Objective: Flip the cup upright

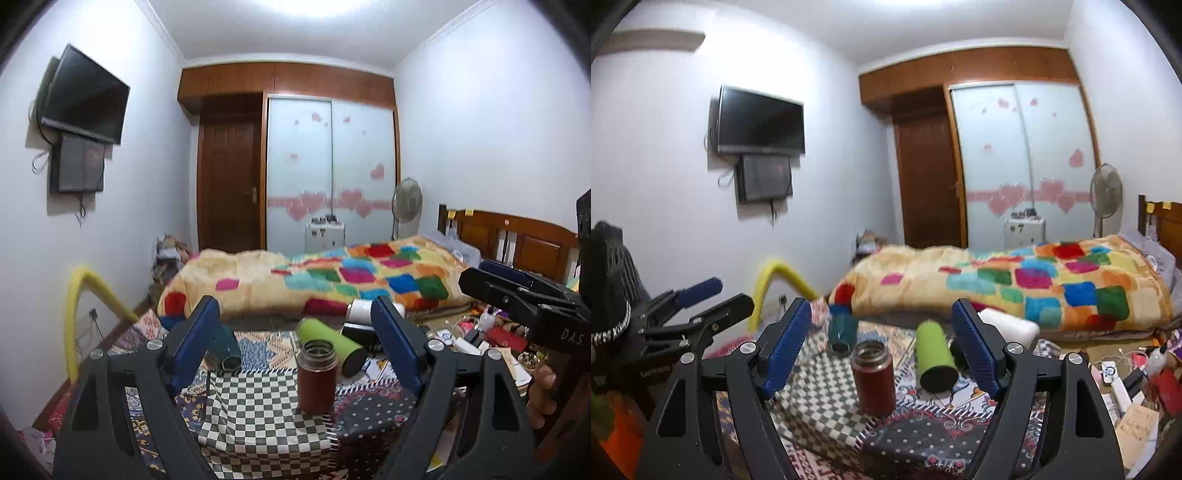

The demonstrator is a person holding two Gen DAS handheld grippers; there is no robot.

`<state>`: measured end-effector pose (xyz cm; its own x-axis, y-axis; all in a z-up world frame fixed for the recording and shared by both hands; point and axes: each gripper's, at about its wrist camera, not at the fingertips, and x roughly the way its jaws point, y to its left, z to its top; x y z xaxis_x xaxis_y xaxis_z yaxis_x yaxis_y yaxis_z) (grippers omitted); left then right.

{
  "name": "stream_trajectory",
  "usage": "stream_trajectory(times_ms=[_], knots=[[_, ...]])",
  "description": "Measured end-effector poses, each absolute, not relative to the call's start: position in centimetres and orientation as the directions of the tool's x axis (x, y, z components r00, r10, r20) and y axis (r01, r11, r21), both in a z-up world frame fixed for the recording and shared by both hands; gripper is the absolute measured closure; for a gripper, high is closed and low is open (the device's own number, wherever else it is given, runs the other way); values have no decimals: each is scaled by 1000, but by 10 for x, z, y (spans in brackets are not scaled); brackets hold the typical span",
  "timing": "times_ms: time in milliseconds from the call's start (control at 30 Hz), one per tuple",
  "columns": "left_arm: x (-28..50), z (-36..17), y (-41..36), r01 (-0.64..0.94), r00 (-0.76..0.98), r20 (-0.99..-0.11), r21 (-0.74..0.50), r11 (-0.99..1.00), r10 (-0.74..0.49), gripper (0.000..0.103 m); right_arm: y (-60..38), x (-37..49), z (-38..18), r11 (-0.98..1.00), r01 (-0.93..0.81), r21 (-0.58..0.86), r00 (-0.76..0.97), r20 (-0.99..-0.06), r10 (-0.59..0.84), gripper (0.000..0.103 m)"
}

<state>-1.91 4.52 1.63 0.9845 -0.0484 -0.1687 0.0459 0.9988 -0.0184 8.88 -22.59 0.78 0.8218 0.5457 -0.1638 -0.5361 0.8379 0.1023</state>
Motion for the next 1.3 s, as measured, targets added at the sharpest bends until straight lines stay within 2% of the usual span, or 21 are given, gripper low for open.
stream_trajectory(times_ms=[67,133,300,367,400,1300], knots=[[-33,22,41,44,989,-140,-18,999,-46,17,-230,79,10,843,-526,112,831,-142,538,27],[-45,26,38,43,992,-116,-28,999,-46,12,-234,74,11,843,-524,125,834,-128,537,25],[-67,30,31,5,998,-66,-13,1000,-6,4,-239,59,9,860,-493,129,857,-99,506,10],[-72,30,30,-3,998,-60,-12,1000,3,1,-240,54,8,867,-482,129,864,-93,494,1],[-72,30,29,-7,998,-58,-10,1000,7,1,-241,51,7,872,-473,128,870,-88,485,0],[-72,18,23,-31,998,-58,-9,999,30,0,-245,37,-3,900,-428,90,896,-88,435,0]])
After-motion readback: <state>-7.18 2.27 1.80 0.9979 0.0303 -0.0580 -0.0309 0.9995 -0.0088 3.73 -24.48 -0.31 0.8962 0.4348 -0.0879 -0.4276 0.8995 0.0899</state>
